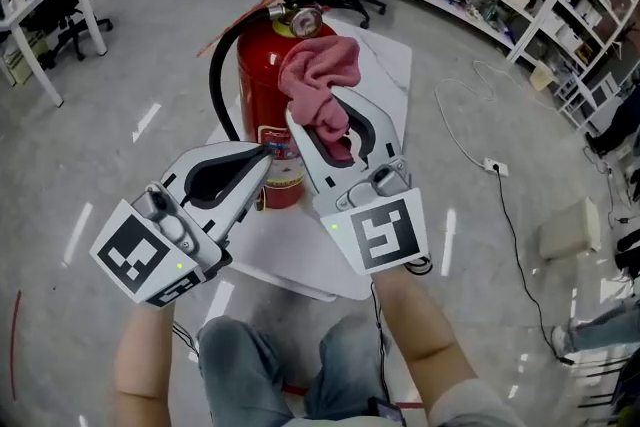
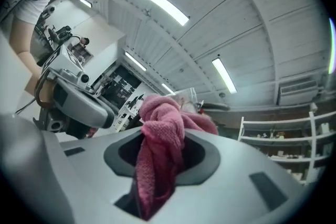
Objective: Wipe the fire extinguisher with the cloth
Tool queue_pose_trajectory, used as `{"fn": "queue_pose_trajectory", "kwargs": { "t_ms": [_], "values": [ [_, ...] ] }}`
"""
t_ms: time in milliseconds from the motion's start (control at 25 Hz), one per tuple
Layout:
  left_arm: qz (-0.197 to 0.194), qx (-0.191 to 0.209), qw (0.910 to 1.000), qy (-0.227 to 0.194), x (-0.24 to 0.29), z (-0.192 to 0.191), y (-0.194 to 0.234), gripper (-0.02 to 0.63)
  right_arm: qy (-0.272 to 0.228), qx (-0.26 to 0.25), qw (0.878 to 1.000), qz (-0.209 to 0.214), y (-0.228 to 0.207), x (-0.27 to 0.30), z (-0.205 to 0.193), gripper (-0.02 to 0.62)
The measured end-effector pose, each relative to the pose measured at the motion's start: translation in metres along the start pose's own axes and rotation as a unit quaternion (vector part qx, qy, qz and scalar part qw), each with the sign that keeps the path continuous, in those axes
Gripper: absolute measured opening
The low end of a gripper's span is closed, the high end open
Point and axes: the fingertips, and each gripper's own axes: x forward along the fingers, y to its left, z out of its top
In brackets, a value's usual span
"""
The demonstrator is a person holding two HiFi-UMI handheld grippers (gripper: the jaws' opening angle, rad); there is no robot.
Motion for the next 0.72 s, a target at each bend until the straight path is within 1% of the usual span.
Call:
{"fn": "queue_pose_trajectory", "kwargs": {
  "t_ms": [80, 160, 280, 360, 480, 600, 720],
  "values": [
    [-0.001, -0.007, 0.9998, -0.019, -0.007, -0.023, -0.005, 0.009, 0.023, -0.011, 1.000, -0.001, 0.016, -0.009, -0.030, 0.137],
    [0.001, 0.000, 0.9997, -0.026, -0.011, -0.042, -0.011, 0.009, 0.046, -0.015, 0.999, -0.002, 0.028, -0.018, -0.058, 0.137],
    [0.006, 0.035, 0.9993, -0.014, -0.017, -0.068, -0.026, 0.010, 0.058, 0.000, 0.998, -0.002, 0.048, -0.029, -0.100, 0.137],
    [0.006, 0.043, 0.9991, -0.006, -0.022, -0.084, -0.036, 0.010, 0.070, 0.012, 0.997, -0.003, 0.062, -0.035, -0.126, 0.137],
    [0.011, 0.042, 0.9991, 0.003, -0.025, -0.095, -0.045, 0.009, 0.095, 0.009, 0.995, 0.004, 0.083, -0.046, -0.155, 0.137],
    [0.014, 0.046, 0.9988, 0.010, -0.026, -0.099, -0.049, 0.009, 0.125, -0.009, 0.992, 0.018, 0.099, -0.052, -0.178, 0.135],
    [0.018, 0.048, 0.9986, 0.013, -0.028, -0.099, -0.049, 0.010, 0.144, -0.032, 0.988, 0.031, 0.108, -0.054, -0.184, 0.135]
  ]
}}
